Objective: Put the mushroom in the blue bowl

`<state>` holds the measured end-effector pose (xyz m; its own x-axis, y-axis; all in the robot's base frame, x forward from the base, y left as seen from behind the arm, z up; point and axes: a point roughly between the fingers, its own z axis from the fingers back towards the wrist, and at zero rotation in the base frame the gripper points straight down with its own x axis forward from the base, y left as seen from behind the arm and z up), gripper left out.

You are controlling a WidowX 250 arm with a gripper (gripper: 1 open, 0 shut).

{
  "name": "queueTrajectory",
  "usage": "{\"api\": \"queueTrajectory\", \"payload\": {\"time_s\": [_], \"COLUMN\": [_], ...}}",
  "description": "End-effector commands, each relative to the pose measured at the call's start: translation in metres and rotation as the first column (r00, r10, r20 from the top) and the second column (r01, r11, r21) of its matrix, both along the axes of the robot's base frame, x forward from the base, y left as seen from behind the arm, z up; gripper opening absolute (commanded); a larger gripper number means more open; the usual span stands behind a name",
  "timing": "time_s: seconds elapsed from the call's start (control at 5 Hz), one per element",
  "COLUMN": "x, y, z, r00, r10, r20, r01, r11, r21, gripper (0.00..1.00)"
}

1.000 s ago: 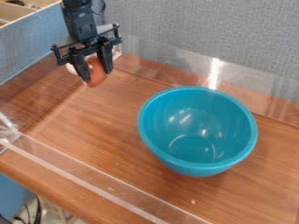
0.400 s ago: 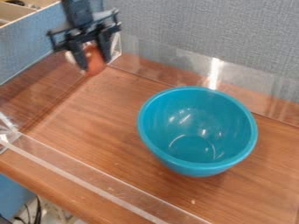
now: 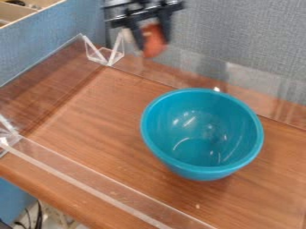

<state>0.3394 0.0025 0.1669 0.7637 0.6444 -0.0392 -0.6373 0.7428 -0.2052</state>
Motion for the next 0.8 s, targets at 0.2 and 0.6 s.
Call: {"api": "queueTrajectory", "payload": {"time_s": [0.2,0.6], "x": [-0.006,-0.047], "y": [-0.069,-0.066], "z": [0.003,0.007], "r00": [0.984,0.978], "r10": [-0.176,-0.208], "r20": [0.012,-0.025], "r01": [0.175,0.209], "r11": [0.984,0.977], "r21": [0.030,0.041], "gripper": [0.00,0.00]}}
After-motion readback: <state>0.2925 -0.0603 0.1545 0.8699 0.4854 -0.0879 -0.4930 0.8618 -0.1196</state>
